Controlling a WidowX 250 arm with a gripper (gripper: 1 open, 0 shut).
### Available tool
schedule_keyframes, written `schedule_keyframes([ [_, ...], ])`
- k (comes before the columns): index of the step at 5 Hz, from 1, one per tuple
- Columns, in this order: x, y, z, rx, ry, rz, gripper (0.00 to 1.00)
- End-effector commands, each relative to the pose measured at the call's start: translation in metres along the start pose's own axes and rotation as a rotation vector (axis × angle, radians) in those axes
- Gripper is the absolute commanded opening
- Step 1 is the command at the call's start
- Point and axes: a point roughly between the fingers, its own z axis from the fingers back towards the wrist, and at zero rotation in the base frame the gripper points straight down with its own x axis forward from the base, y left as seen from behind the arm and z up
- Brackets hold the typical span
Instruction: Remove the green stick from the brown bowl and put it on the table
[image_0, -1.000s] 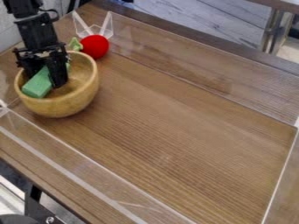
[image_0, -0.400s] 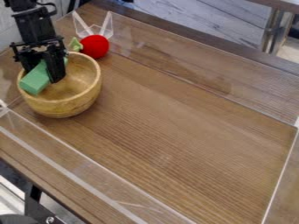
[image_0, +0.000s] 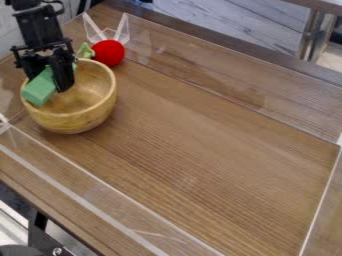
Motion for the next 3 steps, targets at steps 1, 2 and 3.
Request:
schedule_keyframes([
  [1,-0.003,-0.006,0.045,0.051,-0.096,-0.023,0.0],
  [2,-0.002,0.0,0.04,0.046,-0.103,0.007,0.0],
  [3,-0.003,0.0,0.035,0.039,-0.113,0.038,0.0],
])
